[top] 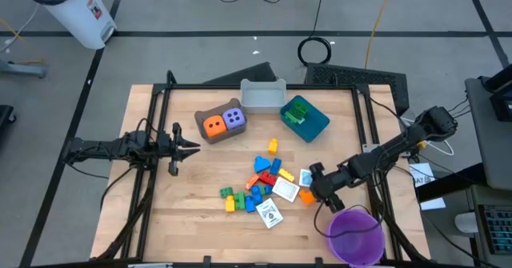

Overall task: Pick & Place Toys
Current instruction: Put the orange 1 stud game piece into the blue bin

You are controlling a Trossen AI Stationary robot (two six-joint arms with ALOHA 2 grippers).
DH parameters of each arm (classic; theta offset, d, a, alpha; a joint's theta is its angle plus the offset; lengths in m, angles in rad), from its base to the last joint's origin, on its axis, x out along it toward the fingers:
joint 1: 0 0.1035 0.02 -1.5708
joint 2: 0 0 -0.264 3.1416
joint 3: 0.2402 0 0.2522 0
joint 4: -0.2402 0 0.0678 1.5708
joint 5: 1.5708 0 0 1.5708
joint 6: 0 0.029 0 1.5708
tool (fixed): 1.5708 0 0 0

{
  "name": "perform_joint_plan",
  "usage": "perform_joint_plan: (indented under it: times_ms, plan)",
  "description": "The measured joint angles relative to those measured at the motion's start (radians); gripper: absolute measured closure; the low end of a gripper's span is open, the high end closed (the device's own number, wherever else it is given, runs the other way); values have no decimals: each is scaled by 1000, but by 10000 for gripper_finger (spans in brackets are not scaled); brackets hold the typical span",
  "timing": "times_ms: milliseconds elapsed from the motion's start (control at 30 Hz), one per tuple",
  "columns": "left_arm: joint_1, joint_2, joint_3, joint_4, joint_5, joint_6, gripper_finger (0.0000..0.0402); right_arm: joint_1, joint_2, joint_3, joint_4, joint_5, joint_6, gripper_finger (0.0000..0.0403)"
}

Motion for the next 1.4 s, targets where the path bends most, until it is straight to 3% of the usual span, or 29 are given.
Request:
perform_joint_plan:
  times_ms: [400, 1067, 1400]
  plan:
    - [0, 0, 0, 0, 0, 0, 325, -18, -1, -66, 95, -31, -52, 156]
    - [0, 0, 0, 0, 0, 0, 325, -18, 1, -68, 86, -25, -135, 310]
    - [0, 0, 0, 0, 0, 0, 325, -18, 0, -68, 99, -21, -136, 317]
